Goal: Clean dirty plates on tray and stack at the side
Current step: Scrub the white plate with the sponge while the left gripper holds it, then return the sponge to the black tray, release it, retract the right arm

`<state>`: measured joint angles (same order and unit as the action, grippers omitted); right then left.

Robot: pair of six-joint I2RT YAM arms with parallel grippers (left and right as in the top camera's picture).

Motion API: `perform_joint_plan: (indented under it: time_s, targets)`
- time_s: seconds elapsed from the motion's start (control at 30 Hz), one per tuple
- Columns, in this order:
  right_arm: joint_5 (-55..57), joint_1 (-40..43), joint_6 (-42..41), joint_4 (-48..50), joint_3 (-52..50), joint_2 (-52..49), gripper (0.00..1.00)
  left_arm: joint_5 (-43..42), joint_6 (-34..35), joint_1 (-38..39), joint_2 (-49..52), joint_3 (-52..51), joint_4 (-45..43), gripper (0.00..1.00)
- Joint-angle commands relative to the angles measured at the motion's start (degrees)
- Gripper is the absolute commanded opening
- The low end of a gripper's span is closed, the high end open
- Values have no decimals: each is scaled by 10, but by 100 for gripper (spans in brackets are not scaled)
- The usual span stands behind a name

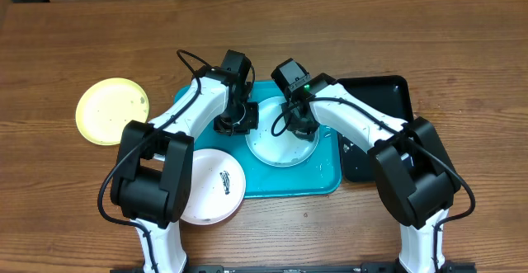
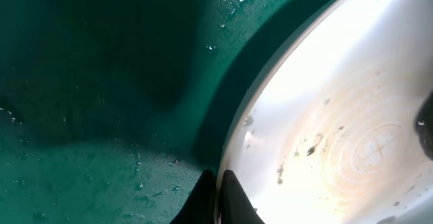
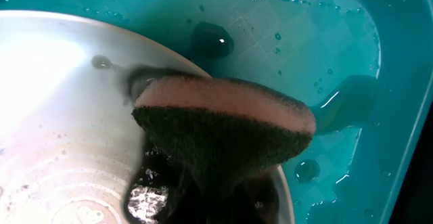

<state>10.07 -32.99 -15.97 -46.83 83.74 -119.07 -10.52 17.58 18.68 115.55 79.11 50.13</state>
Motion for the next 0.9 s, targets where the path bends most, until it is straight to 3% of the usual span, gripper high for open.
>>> perform_joint_plan:
  time_s: [0.0,0.37,0.7,0.87]
  targets:
    - [-10,3,16,1,-23,-6,4,0,-13,1,10,-6,2,4]
    - [-173,18,73,14,-23,-6,4,0,-13,1,10,-6,1,4]
    - [-345,11,73,37,-23,-6,4,0,-13,1,10,-6,2,4]
    - [-431,31,101,-23,16,-3,4,0,-13,1,10,-6,2,4]
